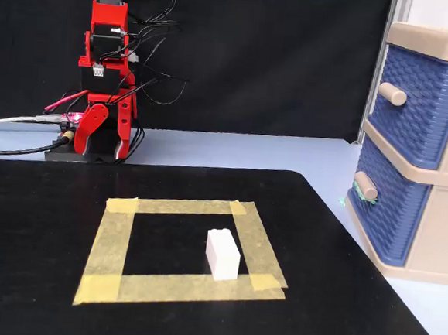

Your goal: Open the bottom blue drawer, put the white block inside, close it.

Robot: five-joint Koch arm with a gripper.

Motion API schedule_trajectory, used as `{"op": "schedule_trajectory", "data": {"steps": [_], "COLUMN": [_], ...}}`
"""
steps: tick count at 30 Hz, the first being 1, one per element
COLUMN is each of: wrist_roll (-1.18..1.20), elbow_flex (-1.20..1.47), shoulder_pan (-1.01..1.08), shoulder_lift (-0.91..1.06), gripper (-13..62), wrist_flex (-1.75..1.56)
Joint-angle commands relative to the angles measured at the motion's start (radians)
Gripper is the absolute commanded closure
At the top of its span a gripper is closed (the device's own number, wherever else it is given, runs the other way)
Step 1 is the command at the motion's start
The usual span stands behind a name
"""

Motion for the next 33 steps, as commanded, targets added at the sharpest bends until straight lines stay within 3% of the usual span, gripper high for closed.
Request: {"op": "schedule_trajectory", "data": {"steps": [1,9,15,19,23,27,30,33], "wrist_roll": [-0.015,-0.012,-0.054,-0.407,-0.982,-1.304,-1.33,-1.335], "elbow_flex": [0.014,-0.028,-0.592,-0.67,-0.604,-0.331,-0.1,-0.023], "shoulder_pan": [-0.009,-0.017,-0.031,-0.331,-0.848,-0.873,-0.873,-0.874], "shoulder_lift": [0.044,0.044,0.035,-0.06,-0.224,-0.256,-0.365,-0.606], "gripper": [15.0,15.1,15.7,15.8,15.8,15.9,15.9,15.9], "wrist_flex": [0.127,0.123,0.163,0.021,-0.474,-1.287,-1.911,-2.315]}}
